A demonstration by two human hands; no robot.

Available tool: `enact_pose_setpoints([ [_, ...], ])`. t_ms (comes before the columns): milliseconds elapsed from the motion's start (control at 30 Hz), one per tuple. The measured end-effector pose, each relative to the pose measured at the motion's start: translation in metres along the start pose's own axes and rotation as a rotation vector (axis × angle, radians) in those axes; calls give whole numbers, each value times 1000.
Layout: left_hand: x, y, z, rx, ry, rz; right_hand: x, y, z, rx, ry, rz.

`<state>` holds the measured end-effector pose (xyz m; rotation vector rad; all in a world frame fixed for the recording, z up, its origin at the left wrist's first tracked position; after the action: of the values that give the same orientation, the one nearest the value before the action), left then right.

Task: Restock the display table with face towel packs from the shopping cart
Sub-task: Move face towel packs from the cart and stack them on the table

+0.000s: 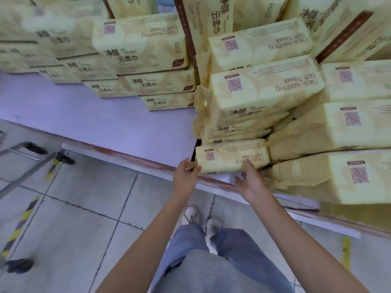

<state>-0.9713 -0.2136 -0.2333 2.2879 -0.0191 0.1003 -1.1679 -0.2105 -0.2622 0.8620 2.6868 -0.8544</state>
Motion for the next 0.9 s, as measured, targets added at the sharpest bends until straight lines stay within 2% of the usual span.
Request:
enact_pose_setpoints([
  [100, 11, -3, -27, -87, -15, 271, -12, 15, -27, -98, -175, -176],
  [167, 14, -7, -51, -140, -22, 431, -17, 24, -41, -113, -263, -457],
  [233, 21, -17, -74, -135, 17, 505, -24, 25, -52, -16, -333, -781],
  [300, 27, -29, -97, -123, 69, 504, -34, 29, -64, 83, -441, -1005],
  [500, 44, -86, -168, -55, 296, 304, -42, 60, -84, 203, -747, -1488],
  [733, 58, -159, -238, 51, 580, -18, -56, 112, -104, 131, -979, -1705],
  [900, 73, -185, -259, 87, 685, -162, -93, 146, -114, 134, -1109, -1818],
])
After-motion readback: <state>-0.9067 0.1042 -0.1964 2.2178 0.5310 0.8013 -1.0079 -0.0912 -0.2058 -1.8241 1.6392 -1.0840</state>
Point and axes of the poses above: each hand's wrist, its own z-axis towards the middle knuckle, its own x-axis out of the back of the hand, y = z × x, the point moved 7 cm from there along z, towards the middle knuckle, and after that the axes turned 13 degrees about -y, right-handed, at the moved point
